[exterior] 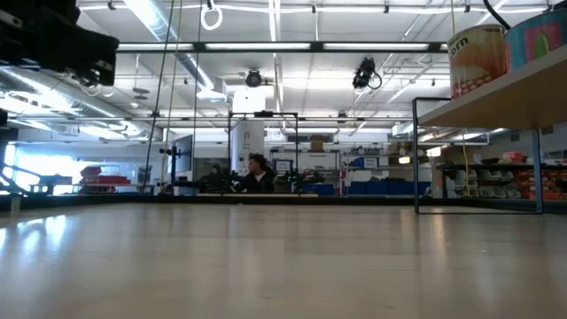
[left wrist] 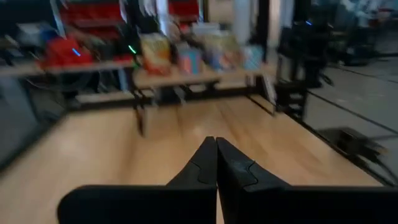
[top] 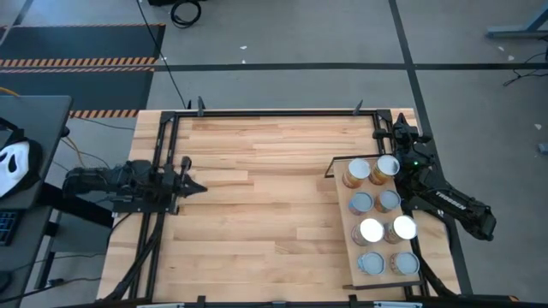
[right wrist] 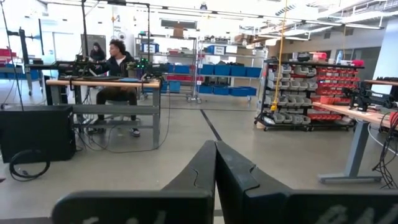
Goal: Pick and place cans onto a shelf
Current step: Return to Home Position
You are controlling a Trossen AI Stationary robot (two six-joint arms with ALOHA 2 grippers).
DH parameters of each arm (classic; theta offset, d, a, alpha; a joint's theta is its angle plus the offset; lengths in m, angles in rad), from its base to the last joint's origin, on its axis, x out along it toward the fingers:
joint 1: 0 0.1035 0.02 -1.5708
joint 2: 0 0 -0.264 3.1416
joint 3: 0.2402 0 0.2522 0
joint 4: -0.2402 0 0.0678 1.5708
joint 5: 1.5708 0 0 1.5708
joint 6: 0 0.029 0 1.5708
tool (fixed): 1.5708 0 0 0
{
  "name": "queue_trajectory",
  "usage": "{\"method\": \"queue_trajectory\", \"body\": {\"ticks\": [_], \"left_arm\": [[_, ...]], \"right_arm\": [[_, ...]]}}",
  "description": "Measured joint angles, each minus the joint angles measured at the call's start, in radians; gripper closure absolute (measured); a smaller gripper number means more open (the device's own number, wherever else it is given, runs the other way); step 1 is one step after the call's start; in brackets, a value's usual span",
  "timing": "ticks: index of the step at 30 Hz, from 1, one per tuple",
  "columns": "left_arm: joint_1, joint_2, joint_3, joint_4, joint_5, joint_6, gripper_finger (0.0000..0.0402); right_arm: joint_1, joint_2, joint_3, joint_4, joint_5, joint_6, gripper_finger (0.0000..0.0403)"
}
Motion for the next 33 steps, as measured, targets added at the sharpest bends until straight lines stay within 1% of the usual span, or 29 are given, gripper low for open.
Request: {"method": "queue_trajectory", "body": {"ticks": [1,4,6,7,9,11,13,20,28,33], "left_arm": [[0.018,0.000,0.000,0.023,0.006,0.013,0.0401],[0.026,0.000,-0.021,0.098,0.009,0.014,0.0401],[0.025,0.000,-0.086,0.214,0.049,-0.011,0.0401],[0.025,0.000,-0.134,0.302,0.070,-0.015,0.0401],[0.024,0.002,-0.137,0.294,0.074,-0.009,0.0401],[0.025,-0.001,-0.142,0.243,0.027,-0.005,0.0399],[0.026,0.001,-0.141,0.213,0.014,-0.006,0.0391],[0.047,0.011,-0.142,0.227,0.011,-0.005,0.0368],[0.047,0.011,-0.142,0.234,0.011,-0.014,0.0374],[0.047,0.011,-0.142,0.235,0.010,-0.015,0.0371]], "right_arm": [[0.000,0.000,0.000,0.000,0.000,0.000,0.0386],[0.000,0.000,0.000,0.000,0.000,0.000,0.0386],[0.000,0.000,0.000,0.000,0.000,0.000,0.0386],[0.000,0.000,0.000,0.000,0.000,0.000,0.0386],[0.000,0.000,0.000,0.000,-0.001,0.000,0.0386],[0.000,0.000,0.000,0.000,-0.001,0.000,0.0386],[0.000,0.000,0.000,0.000,-0.001,0.000,0.0386],[0.000,0.000,0.000,0.001,-0.002,0.000,0.0386],[0.000,0.000,0.000,0.007,-0.001,0.000,0.0386],[0.000,0.000,0.000,0.007,-0.001,0.000,0.0386]]}}
